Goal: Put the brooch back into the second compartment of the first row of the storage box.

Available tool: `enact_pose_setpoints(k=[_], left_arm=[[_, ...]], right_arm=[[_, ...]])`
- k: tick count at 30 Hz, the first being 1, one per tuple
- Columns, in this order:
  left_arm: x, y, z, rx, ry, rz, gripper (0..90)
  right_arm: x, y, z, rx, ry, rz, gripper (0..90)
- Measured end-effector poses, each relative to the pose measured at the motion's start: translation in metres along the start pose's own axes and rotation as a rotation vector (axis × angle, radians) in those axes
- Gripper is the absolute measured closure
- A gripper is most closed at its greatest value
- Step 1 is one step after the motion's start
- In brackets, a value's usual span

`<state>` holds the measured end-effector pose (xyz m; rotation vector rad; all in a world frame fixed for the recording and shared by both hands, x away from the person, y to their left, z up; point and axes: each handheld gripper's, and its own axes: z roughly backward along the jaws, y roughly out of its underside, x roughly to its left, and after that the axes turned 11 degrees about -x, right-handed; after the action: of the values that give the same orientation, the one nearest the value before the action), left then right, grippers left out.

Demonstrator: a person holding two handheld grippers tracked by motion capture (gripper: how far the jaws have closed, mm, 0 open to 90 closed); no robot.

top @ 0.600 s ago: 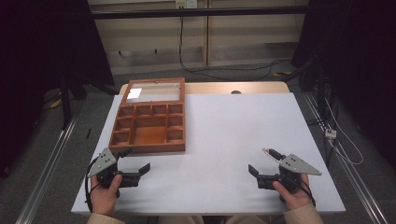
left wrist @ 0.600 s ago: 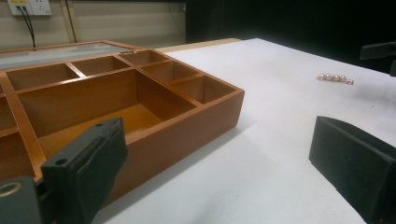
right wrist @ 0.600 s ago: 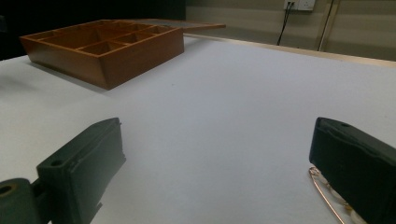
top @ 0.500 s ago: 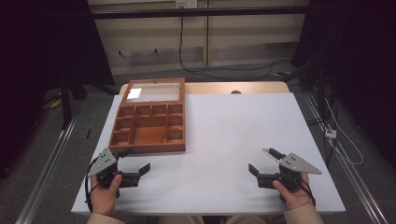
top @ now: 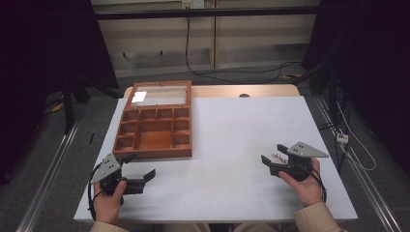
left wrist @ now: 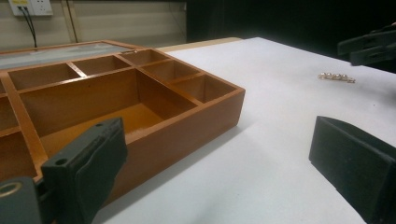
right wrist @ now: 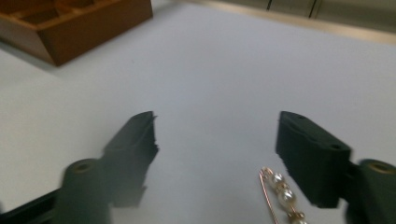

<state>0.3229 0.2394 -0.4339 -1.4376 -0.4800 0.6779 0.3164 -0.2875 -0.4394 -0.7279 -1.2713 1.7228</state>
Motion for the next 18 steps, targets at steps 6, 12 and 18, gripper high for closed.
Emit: enact_pose_setpoints(k=[6, 12, 18], left_arm=[[-0.001, 0.0, 0.0, 0.0, -0.003, -0.002, 4.0], [-0.002, 0.0, -0.001, 0.002, -0.001, -0.001, 4.0], [-0.001, 0.0, 0.0, 0.003, -0.001, -0.001, 4.0]], right_arm=[[-0.019, 0.005, -0.009, 0.141, 0.046, 0.02, 50.6], [-0.032, 0.01, -0.007, 0.199, 0.062, -0.002, 60.9], [-0.038, 0.017, -0.007, 0.251, 0.064, -0.032, 66.6]])
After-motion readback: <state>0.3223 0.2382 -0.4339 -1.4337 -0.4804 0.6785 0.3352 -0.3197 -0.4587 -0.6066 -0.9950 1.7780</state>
